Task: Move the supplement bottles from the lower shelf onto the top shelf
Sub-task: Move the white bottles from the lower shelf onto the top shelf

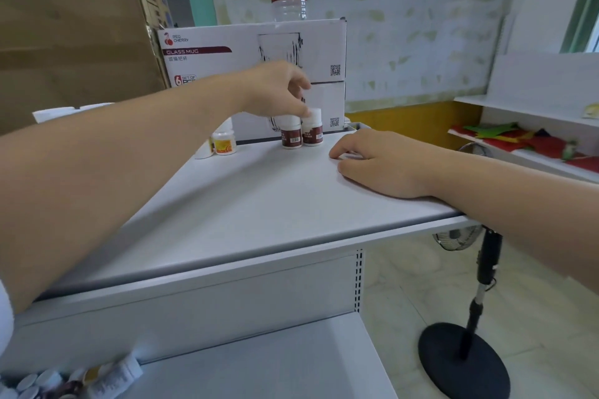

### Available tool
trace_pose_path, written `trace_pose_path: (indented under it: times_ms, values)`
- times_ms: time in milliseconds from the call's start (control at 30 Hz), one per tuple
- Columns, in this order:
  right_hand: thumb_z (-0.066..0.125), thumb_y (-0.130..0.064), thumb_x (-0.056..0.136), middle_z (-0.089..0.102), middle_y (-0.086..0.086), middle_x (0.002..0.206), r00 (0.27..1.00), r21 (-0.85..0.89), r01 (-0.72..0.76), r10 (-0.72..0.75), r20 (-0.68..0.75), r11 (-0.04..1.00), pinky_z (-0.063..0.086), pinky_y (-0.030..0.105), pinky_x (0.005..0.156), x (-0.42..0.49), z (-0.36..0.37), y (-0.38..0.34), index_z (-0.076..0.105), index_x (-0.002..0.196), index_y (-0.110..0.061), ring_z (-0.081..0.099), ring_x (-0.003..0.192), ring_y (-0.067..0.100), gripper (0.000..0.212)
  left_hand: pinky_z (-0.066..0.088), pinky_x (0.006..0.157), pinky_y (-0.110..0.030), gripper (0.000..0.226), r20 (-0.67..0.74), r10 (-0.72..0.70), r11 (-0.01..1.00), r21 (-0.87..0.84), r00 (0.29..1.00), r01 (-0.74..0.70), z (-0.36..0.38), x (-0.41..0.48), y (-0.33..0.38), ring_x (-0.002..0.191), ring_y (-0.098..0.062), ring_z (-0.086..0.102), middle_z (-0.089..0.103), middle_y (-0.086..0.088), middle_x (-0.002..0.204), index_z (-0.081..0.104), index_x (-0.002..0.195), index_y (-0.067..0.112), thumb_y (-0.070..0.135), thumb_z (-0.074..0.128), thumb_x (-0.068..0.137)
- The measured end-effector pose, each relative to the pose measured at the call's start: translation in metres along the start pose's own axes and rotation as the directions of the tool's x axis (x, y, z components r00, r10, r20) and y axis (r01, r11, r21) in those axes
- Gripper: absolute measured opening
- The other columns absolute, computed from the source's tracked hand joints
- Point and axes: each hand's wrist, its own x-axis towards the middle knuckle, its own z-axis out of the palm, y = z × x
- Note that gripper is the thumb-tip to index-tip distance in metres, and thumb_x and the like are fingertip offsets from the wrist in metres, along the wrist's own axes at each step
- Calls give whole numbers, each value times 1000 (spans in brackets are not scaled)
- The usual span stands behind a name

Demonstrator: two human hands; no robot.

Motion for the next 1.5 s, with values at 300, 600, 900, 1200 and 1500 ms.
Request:
trace_pose_path:
  times_ms: [300,600,900,1200,1500]
  values:
    - [46,-40,94,52,-4,137,996,-200,-76,67,-52,977,39,33,99,-16,-16,-32,50,132,-30,49,122,18,40,48,97,-38,27,-19,-40,992,120,999,42,-50,-115,-29,100,-13,62,66,11,105,62,115,30,40,65,89]
    - [48,-37,93,54,-4,136,981,-57,-37,25,-193,998,38,32,94,-61,9,-133,55,127,-31,48,122,18,35,49,89,-34,25,-51,-207,953,214,977,213,-59,-283,-93,99,-12,60,65,12,107,64,112,32,43,57,91]
    - [51,-39,89,54,1,130,909,99,1,40,-414,995,39,40,100,-154,99,-256,56,126,-28,48,122,23,39,41,96,-40,42,-437,-207,935,175,876,308,-40,-494,-160,114,-25,55,60,-5,124,60,124,18,45,54,93]
    - [56,-28,91,57,-2,122,937,392,-78,202,-285,917,35,28,91,-195,253,-329,60,121,-22,50,117,19,31,43,89,-38,37,-374,-581,812,-209,723,545,59,-641,-225,108,-16,55,58,1,118,59,126,21,38,55,94]
    - [56,-22,92,58,-2,123,962,577,-238,273,26,782,41,24,83,-155,400,-346,55,126,-19,54,103,10,34,44,88,-31,34,-148,-772,611,-443,618,657,174,-654,-293,104,-13,57,61,1,122,59,127,17,27,58,95]
